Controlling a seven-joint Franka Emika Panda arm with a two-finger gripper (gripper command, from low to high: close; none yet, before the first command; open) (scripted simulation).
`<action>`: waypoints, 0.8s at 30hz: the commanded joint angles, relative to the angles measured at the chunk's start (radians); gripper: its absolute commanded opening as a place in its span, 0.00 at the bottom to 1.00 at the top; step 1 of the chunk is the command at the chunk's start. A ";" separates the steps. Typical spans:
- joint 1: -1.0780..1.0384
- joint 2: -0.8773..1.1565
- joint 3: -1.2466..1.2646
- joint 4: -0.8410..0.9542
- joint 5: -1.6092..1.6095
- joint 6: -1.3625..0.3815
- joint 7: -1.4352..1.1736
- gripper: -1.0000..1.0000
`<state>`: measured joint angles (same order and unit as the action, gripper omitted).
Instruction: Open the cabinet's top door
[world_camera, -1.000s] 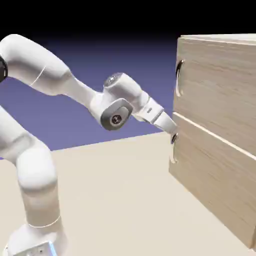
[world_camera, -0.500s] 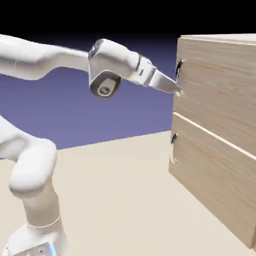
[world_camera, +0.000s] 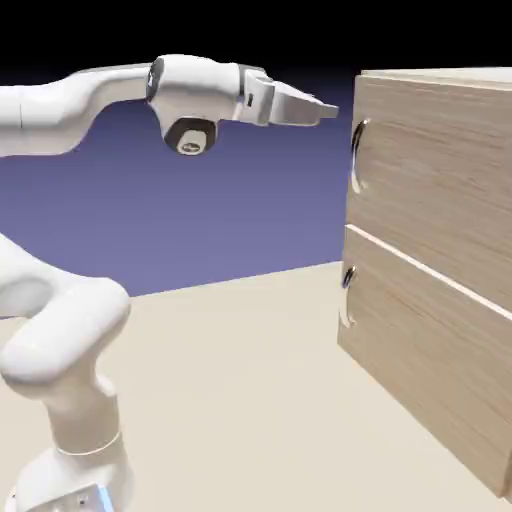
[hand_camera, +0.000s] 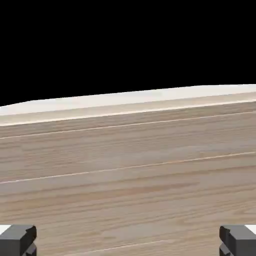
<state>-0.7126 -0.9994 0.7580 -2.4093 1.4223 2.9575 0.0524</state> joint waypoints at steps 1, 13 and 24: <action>-0.022 -0.013 0.023 0.012 0.044 -0.002 -0.021 0.50; -0.288 -0.171 0.301 0.159 0.566 -0.032 -0.274 0.50; -0.532 -0.315 0.557 0.294 1.045 -0.058 -0.506 0.50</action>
<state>-1.2447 -1.3148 1.3147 -2.1151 2.4669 2.8991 -0.4533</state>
